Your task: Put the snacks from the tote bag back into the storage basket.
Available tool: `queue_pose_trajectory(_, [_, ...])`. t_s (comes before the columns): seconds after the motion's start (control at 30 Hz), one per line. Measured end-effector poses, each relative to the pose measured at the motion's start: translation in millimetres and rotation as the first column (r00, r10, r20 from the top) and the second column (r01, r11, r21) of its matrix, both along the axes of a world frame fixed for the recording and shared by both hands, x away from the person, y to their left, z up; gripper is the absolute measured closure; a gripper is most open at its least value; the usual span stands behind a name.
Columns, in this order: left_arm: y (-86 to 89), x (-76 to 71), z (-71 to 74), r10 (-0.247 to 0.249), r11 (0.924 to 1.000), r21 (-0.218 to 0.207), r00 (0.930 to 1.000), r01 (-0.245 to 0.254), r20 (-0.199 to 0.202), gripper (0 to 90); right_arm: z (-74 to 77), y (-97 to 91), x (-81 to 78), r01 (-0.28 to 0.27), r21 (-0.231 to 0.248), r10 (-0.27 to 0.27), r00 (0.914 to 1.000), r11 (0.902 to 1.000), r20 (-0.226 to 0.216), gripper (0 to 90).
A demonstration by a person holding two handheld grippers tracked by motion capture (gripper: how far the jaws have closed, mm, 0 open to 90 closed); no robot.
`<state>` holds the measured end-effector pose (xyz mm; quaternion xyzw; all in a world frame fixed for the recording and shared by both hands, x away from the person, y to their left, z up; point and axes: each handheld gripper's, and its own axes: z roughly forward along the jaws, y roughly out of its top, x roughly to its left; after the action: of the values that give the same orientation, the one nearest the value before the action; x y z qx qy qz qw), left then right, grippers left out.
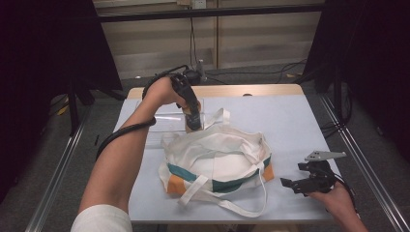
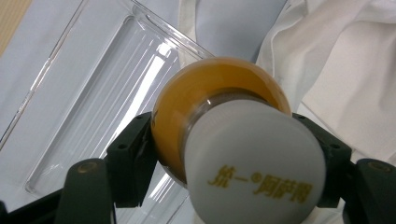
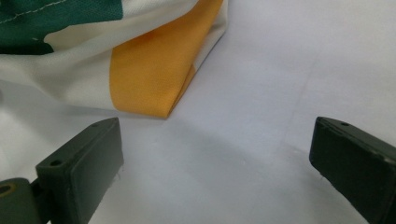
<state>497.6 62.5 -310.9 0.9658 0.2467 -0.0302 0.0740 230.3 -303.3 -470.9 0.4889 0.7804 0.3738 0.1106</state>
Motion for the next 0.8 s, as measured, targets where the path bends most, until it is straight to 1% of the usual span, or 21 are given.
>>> queue_pose_trajectory(0.17, [-0.6, -0.2, -2.5, -0.003, 1.0, 0.004, 1.0, 0.002, 0.003, 30.7, 0.2, -0.2, -0.1, -0.002, -0.003, 0.002, 1.0, 1.0, 0.002, 2.6])
queue_pose_trajectory(0.2, [-1.0, -0.7, -4.3, 0.009, 1.0, -0.004, 1.0, -0.009, 0.002, 30.6, 0.3, -0.1, -0.4, -0.001, -0.002, 0.001, 1.0, 1.0, -0.001, 2.6])
queue_pose_trajectory(0.23, [-1.0, -0.7, -4.3, 0.009, 1.0, -0.004, 1.0, -0.009, 0.002, 30.6, 0.3, 0.2, -0.5, 0.001, 0.0, -0.001, 1.0, 1.0, -0.002, 2.6])
queue_pose_trajectory(0.27, [-1.3, -0.4, -5.6, -0.003, 1.0, 0.009, 0.9999, 0.003, 0.011, 30.6, 0.1, 0.3, -0.4, -0.003, 0.0, 0.003, 1.0, 1.0, -0.002, 2.5])
queue_pose_trajectory(0.37, [-1.5, -0.7, -8.1, 0.004, 1.0, 0.007, 1.0, -0.004, 0.004, 30.6, 0.1, 0.6, -0.7, -0.004, -0.003, 0.004, 1.0, 1.0, -0.007, 2.5])
queue_pose_trajectory(0.4, [-1.6, -0.1, -8.4, -0.007, 0.9999, 0.014, 1.0, 0.007, 0.004, 30.6, 0.2, 0.6, -0.6, -0.004, -0.002, 0.004, 1.0, 1.0, -0.006, 2.4])
queue_pose_trajectory(0.43, [-2.1, -1.0, -9.2, 0.003, 0.9999, 0.01, 1.0, -0.003, -0.001, 30.6, 0.2, 0.4, -0.5, -0.004, -0.001, 0.004, 1.0, 1.0, -0.003, 2.4])
queue_pose_trajectory(0.67, [-4.0, -0.9, -10.8, -0.004, 0.9999, 0.013, 1.0, 0.004, 0.008, 30.6, 0.3, 0.7, -0.7, -0.002, -0.004, 0.002, 1.0, 1.0, -0.006, 2.4])
queue_pose_trajectory(0.7, [-4.3, -1.1, -11.7, 0.005, 1.0, 0.008, 1.0, -0.005, 0.007, 30.6, 0.3, 0.9, -0.9, -0.002, -0.004, 0.002, 1.0, 1.0, -0.006, 2.4])
queue_pose_trajectory(0.77, [-4.9, -1.4, -13.1, 0.007, 1.0, 0.003, 1.0, -0.007, 0.003, 30.6, -0.2, 1.1, -0.7, -0.007, -0.008, 0.007, 1.0, 0.9999, -0.006, 2.4])
queue_pose_trajectory(0.8, [-4.8, -0.7, -13.3, -0.001, 0.9999, 0.012, 1.0, 0.001, 0.005, 30.6, -0.3, 1.1, -0.8, -0.008, -0.009, 0.008, 1.0, 0.9999, -0.005, 2.4])
